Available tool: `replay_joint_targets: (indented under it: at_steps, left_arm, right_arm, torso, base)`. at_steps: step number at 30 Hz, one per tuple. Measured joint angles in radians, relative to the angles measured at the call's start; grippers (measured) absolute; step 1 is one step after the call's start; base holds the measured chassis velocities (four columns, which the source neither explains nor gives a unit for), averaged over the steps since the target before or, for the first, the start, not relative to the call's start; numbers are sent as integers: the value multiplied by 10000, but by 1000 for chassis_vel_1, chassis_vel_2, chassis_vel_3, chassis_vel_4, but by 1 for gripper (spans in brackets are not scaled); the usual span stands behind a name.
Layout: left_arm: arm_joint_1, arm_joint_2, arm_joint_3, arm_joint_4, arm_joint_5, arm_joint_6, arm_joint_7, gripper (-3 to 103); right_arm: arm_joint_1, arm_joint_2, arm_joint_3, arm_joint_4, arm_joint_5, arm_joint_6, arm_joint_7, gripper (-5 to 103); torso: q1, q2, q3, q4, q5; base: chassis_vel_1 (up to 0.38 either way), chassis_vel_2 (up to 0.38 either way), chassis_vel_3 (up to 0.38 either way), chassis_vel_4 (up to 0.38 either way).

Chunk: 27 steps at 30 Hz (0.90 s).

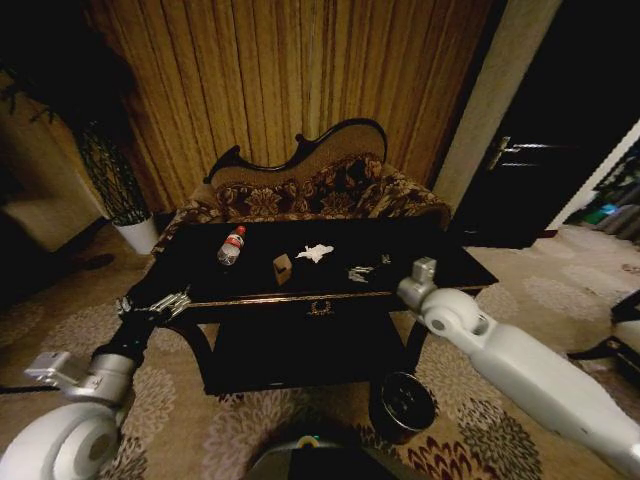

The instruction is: Move to the front of the table and place the trash on the table into the trash bin.

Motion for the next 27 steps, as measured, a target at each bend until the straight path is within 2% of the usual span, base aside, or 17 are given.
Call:
replay_joint_targets:
  at_steps: [2, 7, 9, 10, 13, 14, 16, 17, 20, 27]
  left_arm:
    - [37, -8, 11, -1, 8, 4, -9, 100]
    - [56, -13, -6, 0, 11, 6, -16, 100]
    - [77, -18, -13, -1, 13, 6, -23, 100]
    - [77, -18, -13, -1, 13, 6, -23, 100]
    - [87, -40, -35, -1, 18, 6, -37, 100]
    - [87, -40, -35, -1, 18, 6, -37, 100]
    - [73, -49, -36, -1, 24, 6, -42, 100]
    - [73, -49, -36, -1, 24, 6, -42, 100]
    - [50, -71, -20, 0, 39, 7, -51, 100]
    - [43, -213, 23, 0, 61, 7, -16, 100]
  right_arm:
    - [871, 378, -524, -288, 386, -196, 354, 100]
    - [1725, 1012, -1077, -760, 713, -498, 734, 100]
    - [2289, 1594, -1586, -1158, 1031, -836, 1272, 100]
    - [2289, 1594, -1586, -1158, 1031, -836, 1272, 100]
    - [2818, 2359, -2080, -1588, 1467, -1670, 2360, 100]
    - [2818, 2359, -2080, -1588, 1467, -1670, 2360, 100]
    - [3125, 2838, -2280, -1904, 1734, -2036, 2978, 100]
    - [3125, 2838, -2280, -1904, 1734, -2036, 2978, 100]
    - [3475, 3450, -2421, -2532, 1825, -2319, 3558, 100]
    - [3595, 3642, -2469, -2927, 1822, -2488, 3787, 100]
  torso:
    - [0, 0, -1, 2, -2]
    - [1, 0, 0, 4, 0]
    - [1, 0, 0, 5, -2]
    - [1, 0, 0, 5, -2]
    - [0, 1, -1, 1, -1]
    - [0, 1, -1, 1, -1]
    - [0, 0, 0, 3, -2]
    - [0, 0, 0, 3, -2]
    - [1, -1, 0, 4, -2]
    - [0, 0, -1, 0, 0]
  base:
    - [0, 0, 0, 0]
    - [0, 0, 0, 0]
    - [0, 0, 0, 0]
    - [0, 0, 0, 0]
    - [0, 0, 0, 0]
    - [0, 0, 0, 0]
    - [0, 0, 0, 0]
    - [0, 0, 0, 0]
    - [0, 0, 0, 0]
    - [0, 0, 0, 0]
